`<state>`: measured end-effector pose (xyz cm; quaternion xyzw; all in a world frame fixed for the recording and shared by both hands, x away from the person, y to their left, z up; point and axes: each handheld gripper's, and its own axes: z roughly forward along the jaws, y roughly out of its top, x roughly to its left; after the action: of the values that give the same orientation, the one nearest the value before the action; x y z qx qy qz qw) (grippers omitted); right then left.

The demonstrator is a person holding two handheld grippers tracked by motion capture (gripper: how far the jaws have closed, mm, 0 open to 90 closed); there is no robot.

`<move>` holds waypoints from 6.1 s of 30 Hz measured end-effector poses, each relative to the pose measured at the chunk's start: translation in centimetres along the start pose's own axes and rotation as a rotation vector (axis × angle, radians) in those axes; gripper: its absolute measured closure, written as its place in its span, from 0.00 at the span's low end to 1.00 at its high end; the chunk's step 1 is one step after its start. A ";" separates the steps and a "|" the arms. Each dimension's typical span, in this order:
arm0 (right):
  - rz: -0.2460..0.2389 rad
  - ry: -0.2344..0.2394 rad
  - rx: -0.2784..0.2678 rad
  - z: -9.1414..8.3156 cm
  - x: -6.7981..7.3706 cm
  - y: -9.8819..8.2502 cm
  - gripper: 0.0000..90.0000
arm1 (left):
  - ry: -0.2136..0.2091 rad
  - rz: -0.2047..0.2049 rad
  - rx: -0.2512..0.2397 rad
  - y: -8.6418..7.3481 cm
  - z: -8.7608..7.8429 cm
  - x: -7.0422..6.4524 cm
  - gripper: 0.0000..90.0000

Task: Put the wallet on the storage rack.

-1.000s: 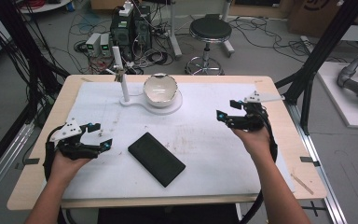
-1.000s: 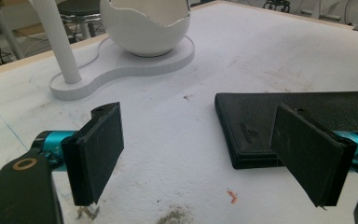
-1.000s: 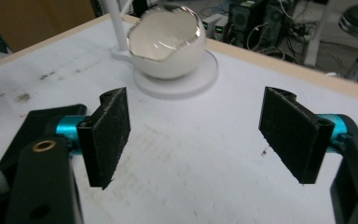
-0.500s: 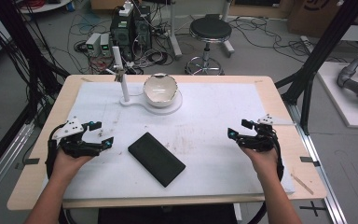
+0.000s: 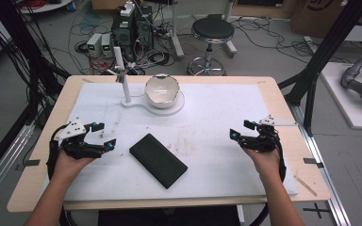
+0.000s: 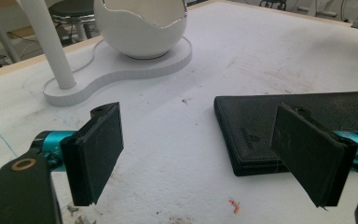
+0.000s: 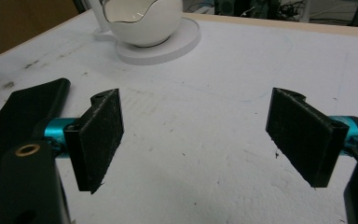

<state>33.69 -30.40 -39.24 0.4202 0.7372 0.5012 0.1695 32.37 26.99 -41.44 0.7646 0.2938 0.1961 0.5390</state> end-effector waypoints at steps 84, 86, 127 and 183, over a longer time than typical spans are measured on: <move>-0.161 0.505 0.451 10.6 12.0 -1.6 0.92 | 0.014 0.013 -0.004 -0.3 -1.4 -0.6 0.19; -0.196 0.496 0.417 9.9 12.0 -1.0 0.92 | 0.009 0.010 -0.010 -0.3 -1.4 -0.6 0.19; -0.666 0.454 0.202 2.9 13.8 2.4 0.93 | -0.530 -0.008 0.018 3.7 4.7 -5.6 0.70; -0.219 0.149 0.124 -0.4 3.5 -1.7 0.27 | -0.012 0.243 0.389 25.3 9.3 2.5 0.84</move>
<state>30.63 -28.14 -39.95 0.3085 0.8188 0.4630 0.1418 45.95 15.81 -20.89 0.8851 0.2287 0.1948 0.3554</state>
